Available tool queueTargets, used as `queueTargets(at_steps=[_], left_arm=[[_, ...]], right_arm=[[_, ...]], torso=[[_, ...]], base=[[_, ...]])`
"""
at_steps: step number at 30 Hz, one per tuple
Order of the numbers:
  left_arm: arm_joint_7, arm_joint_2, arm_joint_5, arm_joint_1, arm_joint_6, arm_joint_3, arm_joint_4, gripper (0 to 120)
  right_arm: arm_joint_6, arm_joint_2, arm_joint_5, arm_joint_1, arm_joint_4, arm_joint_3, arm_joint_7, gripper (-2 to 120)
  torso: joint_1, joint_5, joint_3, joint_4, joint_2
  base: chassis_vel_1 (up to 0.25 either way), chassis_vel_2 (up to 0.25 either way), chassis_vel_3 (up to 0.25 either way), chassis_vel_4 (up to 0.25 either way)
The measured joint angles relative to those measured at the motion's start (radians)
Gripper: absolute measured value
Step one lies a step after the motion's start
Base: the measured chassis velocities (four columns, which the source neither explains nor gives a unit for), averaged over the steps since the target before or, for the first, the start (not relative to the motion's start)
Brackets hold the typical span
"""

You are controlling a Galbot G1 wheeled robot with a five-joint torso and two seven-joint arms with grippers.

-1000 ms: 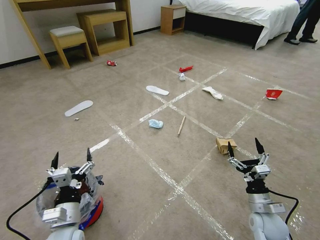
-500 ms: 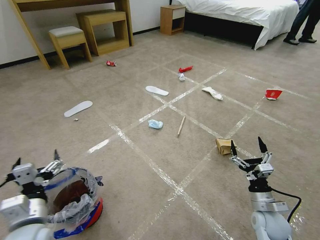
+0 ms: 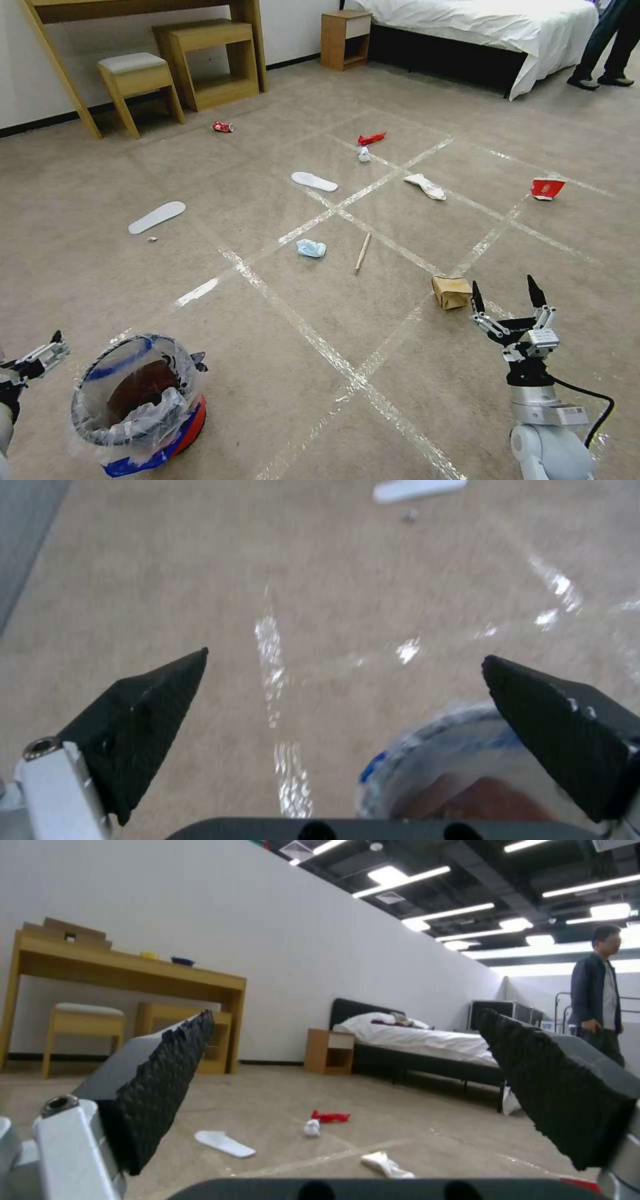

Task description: Pick up the trash bin and place the garbage on the floor into it.

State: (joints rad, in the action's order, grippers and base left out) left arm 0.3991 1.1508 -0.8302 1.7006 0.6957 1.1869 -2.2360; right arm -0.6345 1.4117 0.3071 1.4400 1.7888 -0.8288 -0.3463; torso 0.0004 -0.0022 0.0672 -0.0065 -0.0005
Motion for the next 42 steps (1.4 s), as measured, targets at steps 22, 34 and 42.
queueTargets(at_steps=[22,34,42], left_arm=[[-0.113,-0.097,-0.213,-0.019,0.045,-0.089,0.224,100],[-0.136,-0.101,-0.184,-0.053,0.042,-0.122,0.337,100],[-0.147,-0.121,-0.175,-0.082,0.040,-0.138,0.411,100]], right_arm=[[-0.004,-0.014,0.024,0.002,-0.012,-0.021,-0.013,100],[-0.005,-0.015,0.023,-0.001,-0.018,-0.018,-0.015,100],[0.001,-0.018,0.022,-0.006,-0.019,-0.016,-0.014,100]], torso=[[0.000,0.0004,0.000,0.0002,0.000],[0.000,0.0003,0.000,0.0003,0.000],[0.000,0.0004,0.000,0.0003,0.000]], base=[[0.000,0.000,0.000,0.000],[0.000,0.000,0.000,0.000],[0.000,0.000,0.000,0.000]])
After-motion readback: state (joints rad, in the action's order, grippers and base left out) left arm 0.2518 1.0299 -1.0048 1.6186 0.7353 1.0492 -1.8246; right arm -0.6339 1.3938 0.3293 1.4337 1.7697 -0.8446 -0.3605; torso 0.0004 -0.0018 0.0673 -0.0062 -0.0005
